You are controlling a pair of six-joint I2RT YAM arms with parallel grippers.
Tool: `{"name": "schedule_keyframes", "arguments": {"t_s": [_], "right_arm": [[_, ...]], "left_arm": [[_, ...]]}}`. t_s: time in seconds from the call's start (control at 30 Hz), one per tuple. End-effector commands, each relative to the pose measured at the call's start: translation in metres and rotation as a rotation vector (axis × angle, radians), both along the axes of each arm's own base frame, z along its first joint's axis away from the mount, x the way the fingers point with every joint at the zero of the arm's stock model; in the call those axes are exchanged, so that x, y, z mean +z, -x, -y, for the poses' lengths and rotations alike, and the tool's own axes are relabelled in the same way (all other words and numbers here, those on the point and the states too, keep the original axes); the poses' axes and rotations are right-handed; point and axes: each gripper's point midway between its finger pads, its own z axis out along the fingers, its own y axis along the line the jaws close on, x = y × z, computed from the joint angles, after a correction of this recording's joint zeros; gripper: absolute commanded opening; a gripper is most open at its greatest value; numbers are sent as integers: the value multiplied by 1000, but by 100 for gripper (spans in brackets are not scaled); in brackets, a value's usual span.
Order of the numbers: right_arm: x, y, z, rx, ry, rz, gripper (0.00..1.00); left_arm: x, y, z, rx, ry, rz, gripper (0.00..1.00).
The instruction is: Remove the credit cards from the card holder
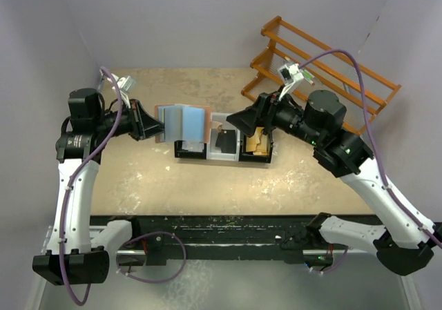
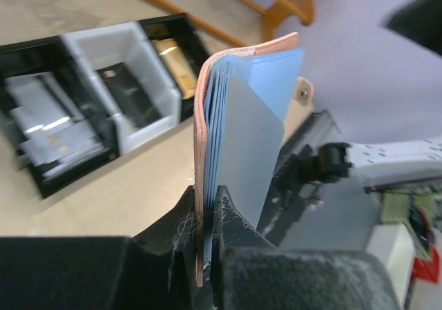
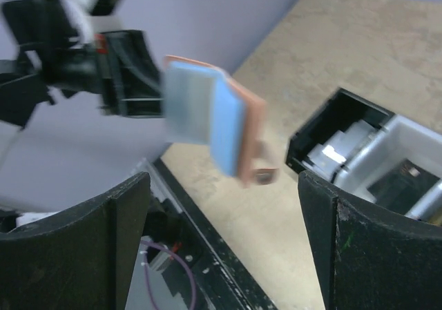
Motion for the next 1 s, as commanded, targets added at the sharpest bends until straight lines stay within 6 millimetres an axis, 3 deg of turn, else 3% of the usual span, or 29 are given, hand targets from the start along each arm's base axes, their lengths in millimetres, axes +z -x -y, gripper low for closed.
{"name": "schedule_keyframes", "arguments": {"t_s": [0.0,0.1,0.23,0.37,0.53,0.77,0.97], "right_arm": [[34,13,-33,64,-98,72,89],[32,22,-69,140,-122,55,89],[50,36,-112,238,-195,93,85],[57,42,-153,305,-213,123,82],[50,42,-195,338,-210,118,78],[40,23,-214,257,-239,79,71],[8,21,-210,242,-187,0,63]], "left_arm": [[-15,-27,-36,197,-248,94,0],[-20,-34,-54,275,-352,135,0],[-15,-34,-66,323,-420,194,0],[-14,-27,-62,291,-409,190,0],[-14,-20,-52,243,-366,168,0],[-6,-18,-51,247,-361,191,0],[4,-11,-42,204,-310,195,0]]}}
